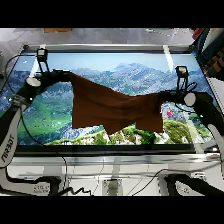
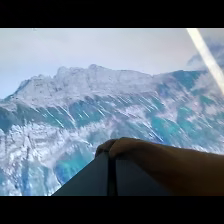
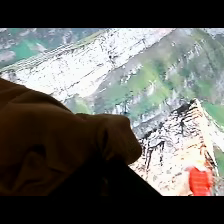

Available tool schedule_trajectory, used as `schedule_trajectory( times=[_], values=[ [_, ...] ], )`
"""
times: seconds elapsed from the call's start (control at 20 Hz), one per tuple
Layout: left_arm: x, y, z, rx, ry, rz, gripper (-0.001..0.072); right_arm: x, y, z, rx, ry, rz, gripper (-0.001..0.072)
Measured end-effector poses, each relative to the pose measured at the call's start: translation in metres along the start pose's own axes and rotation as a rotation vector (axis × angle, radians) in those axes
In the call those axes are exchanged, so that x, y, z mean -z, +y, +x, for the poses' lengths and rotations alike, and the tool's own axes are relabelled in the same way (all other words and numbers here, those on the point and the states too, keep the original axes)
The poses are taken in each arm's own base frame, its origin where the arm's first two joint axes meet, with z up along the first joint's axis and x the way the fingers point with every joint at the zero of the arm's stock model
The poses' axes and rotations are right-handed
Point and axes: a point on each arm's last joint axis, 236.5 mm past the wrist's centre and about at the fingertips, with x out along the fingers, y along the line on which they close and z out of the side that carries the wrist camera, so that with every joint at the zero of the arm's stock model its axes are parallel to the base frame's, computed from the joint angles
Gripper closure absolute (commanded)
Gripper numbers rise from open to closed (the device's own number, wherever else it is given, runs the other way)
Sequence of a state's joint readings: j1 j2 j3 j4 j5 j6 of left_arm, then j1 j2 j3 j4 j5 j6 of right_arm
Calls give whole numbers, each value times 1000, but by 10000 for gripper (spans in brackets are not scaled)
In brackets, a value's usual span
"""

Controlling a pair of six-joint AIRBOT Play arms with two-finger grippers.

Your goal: Fold the clothes and pants, and hang the long-sleeved shirts on hangers.

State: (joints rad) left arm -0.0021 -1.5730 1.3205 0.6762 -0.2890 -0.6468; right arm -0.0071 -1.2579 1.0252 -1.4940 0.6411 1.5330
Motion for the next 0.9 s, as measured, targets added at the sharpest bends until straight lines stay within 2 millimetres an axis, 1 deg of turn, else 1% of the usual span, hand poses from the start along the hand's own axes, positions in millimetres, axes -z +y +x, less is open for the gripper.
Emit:
schedule_trajectory(
  times=[0.05, 0.1, 0.15, 0.2, 0.25, 0.4, 0.45, 0.55, 0.6, 0.65, 0.7, 0.75, 0.85, 0.9],
  values=[
    [-3, 4, 3, -30, -21, 2, 676, -1, -9, 8, 13, -9, 15, 695],
    [-6, 9, 6, -61, -42, 4, 540, -2, -18, 14, 27, -18, 30, 694],
    [-9, 15, 7, -92, -63, 5, 261, -5, -29, 18, 42, -31, 47, 662],
    [-13, 21, 7, -116, -80, 5, 8, -9, -39, 20, 57, -55, 64, 436],
    [-14, 25, 7, -135, -91, 4, 11, -15, -49, 21, 71, -81, 76, 245],
    [-21, 32, 5, -165, -116, 5, 12, -25, -75, 21, 110, -134, 121, 246],
    [-24, 32, 3, -170, -125, 6, 12, -24, -87, 20, 125, -138, 158, 258],
    [-35, 33, -4, -178, -149, 9, 12, -15, -111, 17, 156, -113, 237, 264],
    [-42, 32, -9, -177, -161, 11, 14, -4, -121, 16, 167, -77, 270, 266],
    [-48, 29, -15, -167, -169, 14, 15, 9, -129, 15, 176, -30, 297, 287],
    [-53, 25, -20, -149, -169, 16, 17, 23, -133, 16, 168, 26, 307, 304],
    [-57, 19, -26, -119, -164, 10, 17, 38, -132, 17, 145, 83, 313, 303],
    [-58, 7, -37, -45, -132, -47, 16, 59, -118, 23, 52, 172, 346, 304],
    [-55, 2, -42, -9, -109, -87, 15, 68, -107, 27, -13, 208, 378, 299]
  ],
)
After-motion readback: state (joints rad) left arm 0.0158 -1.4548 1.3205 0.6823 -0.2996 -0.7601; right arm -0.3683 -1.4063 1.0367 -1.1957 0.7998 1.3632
